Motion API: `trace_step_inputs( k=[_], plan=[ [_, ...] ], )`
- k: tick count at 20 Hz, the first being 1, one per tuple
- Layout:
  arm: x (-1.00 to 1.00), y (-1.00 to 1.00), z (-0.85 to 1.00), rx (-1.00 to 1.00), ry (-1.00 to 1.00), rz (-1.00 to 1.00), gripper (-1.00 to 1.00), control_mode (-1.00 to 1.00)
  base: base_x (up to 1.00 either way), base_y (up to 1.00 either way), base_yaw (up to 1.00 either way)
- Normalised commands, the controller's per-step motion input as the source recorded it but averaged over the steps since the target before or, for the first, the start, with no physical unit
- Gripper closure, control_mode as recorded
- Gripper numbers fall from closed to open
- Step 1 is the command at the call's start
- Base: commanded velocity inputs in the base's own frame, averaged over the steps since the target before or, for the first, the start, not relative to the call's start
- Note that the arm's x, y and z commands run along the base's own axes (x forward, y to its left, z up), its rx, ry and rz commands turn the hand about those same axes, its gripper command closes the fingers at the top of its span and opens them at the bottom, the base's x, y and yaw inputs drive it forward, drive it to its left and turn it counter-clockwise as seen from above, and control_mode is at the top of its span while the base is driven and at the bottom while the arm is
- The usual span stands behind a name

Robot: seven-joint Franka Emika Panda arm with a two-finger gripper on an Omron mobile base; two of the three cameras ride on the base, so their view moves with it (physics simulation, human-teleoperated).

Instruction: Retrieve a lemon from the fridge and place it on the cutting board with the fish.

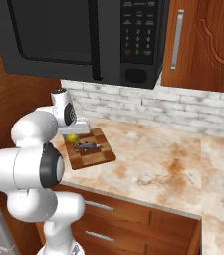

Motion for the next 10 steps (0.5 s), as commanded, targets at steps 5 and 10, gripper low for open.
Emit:
trace_step_inputs(
  k=[5, 10],
  plan=[
    [0.01, 0.00, -0.15, 0.00, 0.01, 0.00, 1.00, -1.00, 0.00, 0.00, 0.00],
    [0.34, 0.00, -0.22, 0.00, 0.00, 0.01, 1.00, -1.00, 0.00, 0.00, 0.00]
  ],
)
